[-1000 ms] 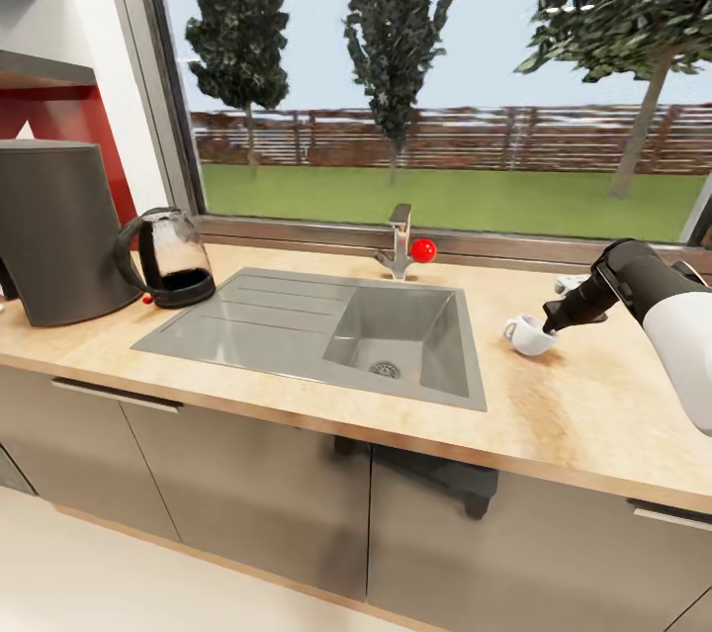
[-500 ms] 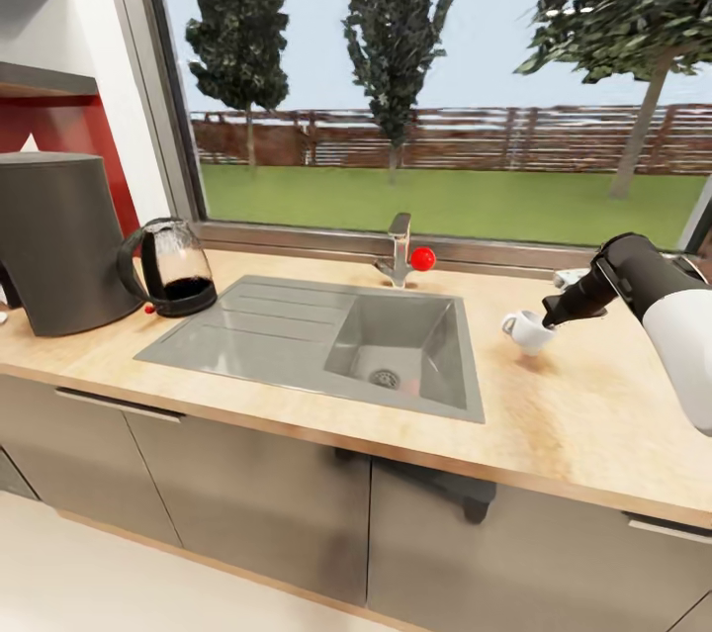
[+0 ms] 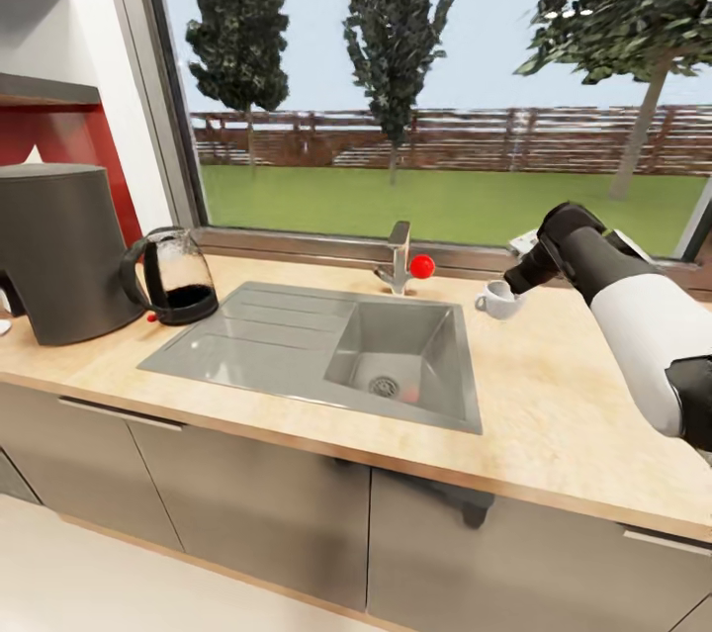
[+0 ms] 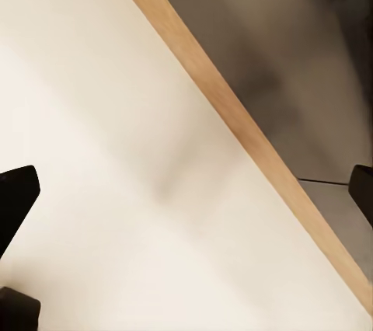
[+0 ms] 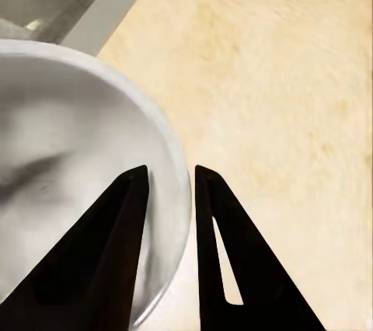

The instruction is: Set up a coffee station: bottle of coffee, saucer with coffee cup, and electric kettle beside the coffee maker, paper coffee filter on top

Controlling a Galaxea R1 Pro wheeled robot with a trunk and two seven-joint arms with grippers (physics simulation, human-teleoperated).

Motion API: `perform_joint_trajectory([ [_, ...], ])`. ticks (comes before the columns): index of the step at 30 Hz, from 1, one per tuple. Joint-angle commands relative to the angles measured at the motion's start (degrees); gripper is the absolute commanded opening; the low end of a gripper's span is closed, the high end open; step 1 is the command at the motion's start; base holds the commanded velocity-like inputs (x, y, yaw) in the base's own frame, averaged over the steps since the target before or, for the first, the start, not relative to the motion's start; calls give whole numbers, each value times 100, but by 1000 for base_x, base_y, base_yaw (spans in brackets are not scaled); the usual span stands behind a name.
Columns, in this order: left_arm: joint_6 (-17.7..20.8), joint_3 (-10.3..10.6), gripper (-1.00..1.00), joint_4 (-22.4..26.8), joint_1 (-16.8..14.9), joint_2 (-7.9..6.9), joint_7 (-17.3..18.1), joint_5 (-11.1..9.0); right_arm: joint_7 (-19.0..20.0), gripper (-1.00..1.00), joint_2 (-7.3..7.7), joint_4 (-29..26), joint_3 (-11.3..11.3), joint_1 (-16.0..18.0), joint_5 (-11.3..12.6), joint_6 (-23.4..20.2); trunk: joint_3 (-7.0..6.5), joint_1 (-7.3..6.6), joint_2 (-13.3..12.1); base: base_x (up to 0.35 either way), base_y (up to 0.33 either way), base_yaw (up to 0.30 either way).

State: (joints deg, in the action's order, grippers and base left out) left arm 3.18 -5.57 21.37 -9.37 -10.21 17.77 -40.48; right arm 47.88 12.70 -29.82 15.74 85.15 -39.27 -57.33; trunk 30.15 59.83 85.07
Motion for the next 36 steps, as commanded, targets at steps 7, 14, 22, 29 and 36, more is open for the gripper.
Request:
perform_joint_trajectory([
  [7, 34, -23, 100, -1, -3, 2, 180, -48, 70, -100, -48, -127, 59, 34, -275, -6, -66, -89, -159, 0, 0, 0],
  [14, 34, -31, 100, -1, -3, 2, 208, -48, 82, -100, -56, -141, 61, 36, -296, 1, -66, -89, -159, 0, 0, 0],
  [22, 34, -32, 100, -1, -3, 2, 209, -48, 99, -100, -48, -147, 61, 37, -265, 2, -66, -89, -159, -29, 13, 0],
  [29, 34, -32, 100, -1, -3, 2, 209, -48, 105, -100, -48, -147, 61, 37, -255, 2, -66, -89, -159, -280, 148, 0],
  [36, 34, -32, 100, -1, -3, 2, 209, -48, 107, -100, -48, -147, 56, 35, -254, 2, -66, -89, -159, -283, 157, 33],
])
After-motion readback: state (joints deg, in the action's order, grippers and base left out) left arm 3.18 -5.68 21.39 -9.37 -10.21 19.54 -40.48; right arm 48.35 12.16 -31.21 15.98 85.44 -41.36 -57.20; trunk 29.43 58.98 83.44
